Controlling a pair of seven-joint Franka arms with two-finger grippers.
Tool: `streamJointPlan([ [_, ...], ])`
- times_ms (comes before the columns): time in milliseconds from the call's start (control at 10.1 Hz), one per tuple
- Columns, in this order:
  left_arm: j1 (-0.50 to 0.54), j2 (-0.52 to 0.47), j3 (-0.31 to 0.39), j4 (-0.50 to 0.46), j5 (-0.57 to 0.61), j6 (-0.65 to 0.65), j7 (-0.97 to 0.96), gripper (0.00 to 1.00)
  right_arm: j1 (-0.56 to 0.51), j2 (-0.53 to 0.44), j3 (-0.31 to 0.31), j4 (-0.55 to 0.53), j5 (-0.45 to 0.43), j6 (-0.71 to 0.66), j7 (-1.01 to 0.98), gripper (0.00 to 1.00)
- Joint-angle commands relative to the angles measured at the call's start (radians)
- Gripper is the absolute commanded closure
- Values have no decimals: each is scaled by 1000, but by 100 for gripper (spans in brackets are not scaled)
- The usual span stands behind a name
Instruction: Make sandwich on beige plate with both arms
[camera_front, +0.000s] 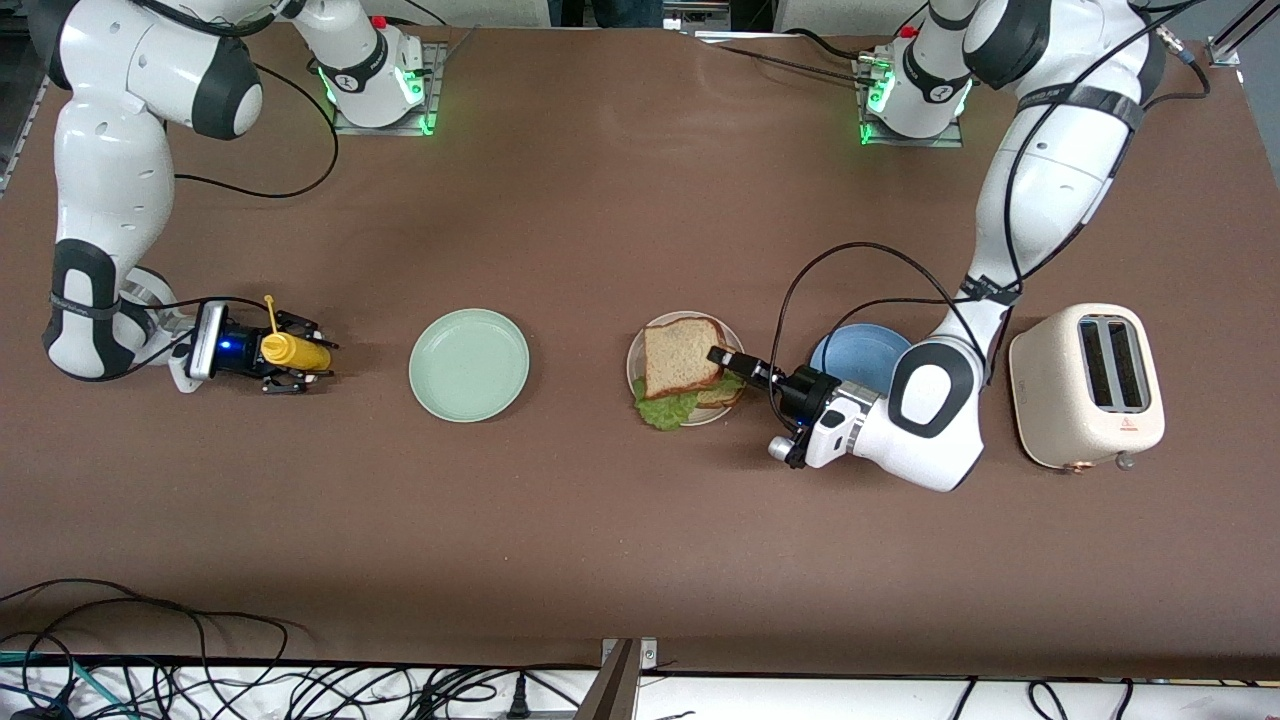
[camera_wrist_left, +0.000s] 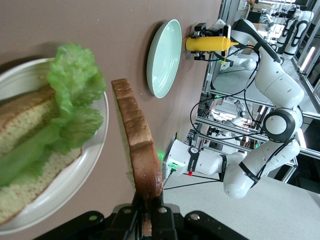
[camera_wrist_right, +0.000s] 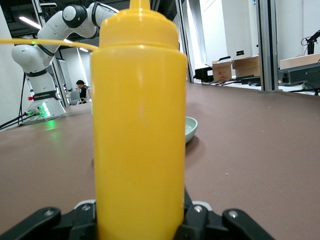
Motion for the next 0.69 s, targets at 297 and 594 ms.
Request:
streamJointPlan([
  [297, 17, 21, 9, -10, -22, -4, 123, 0, -91, 7, 3, 95, -129, 0, 45, 12],
  [594, 37, 1, 19, -7, -13, -10, 122, 0, -163, 4, 0, 146, -223, 3, 93, 8],
])
